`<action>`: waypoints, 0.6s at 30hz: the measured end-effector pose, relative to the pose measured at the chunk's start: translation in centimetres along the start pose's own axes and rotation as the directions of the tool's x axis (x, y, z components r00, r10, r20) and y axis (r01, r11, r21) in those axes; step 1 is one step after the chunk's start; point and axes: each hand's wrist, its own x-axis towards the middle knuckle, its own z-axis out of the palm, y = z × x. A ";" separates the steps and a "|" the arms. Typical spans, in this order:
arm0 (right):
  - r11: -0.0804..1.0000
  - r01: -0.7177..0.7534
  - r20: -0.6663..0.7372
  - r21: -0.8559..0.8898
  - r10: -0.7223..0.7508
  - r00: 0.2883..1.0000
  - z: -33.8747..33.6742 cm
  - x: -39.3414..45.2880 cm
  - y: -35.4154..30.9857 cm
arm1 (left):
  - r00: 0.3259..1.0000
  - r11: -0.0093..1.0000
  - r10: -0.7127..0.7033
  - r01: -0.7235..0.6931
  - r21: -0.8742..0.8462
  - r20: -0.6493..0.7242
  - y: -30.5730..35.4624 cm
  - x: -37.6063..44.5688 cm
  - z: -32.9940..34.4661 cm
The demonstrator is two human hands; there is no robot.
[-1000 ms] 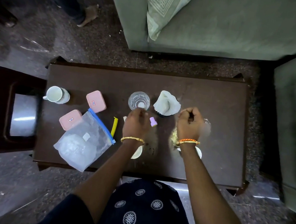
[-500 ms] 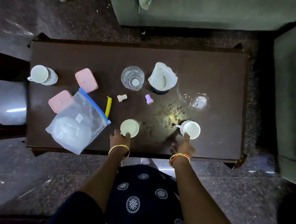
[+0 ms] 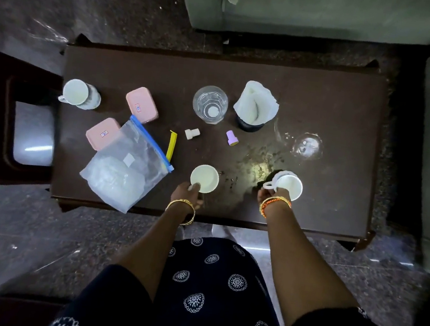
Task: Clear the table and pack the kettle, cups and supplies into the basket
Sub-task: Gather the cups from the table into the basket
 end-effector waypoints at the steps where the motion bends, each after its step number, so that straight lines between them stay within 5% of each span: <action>1: 0.997 0.035 -0.016 -0.072 -0.036 0.999 -0.2 -0.2 0.2 | 1.000 1.000 0.013 -0.013 -0.018 0.009 0.0 -0.4 -0.1; 6: 0.865 0.201 0.027 -0.461 -0.212 0.977 -1.2 -2.8 2.3 | 0.996 0.991 0.091 -0.092 -0.095 -0.017 -0.1 -3.3 -2.5; 10: 0.518 0.416 0.227 -0.748 -0.389 0.893 -1.2 -6.6 5.2 | 0.987 0.958 0.146 -0.158 -0.239 -0.069 -0.3 -5.4 -6.3; 13: 0.282 0.531 0.411 -0.799 -0.389 0.824 0.4 -9.6 7.7 | 0.977 0.916 0.169 -0.205 -0.345 -0.132 -0.4 -6.2 -9.9; 18: 0.036 0.701 0.658 -0.712 -0.315 0.684 7.3 -15.6 13.8 | 0.936 0.826 0.189 -0.315 -0.468 -0.297 -0.5 -6.4 -18.0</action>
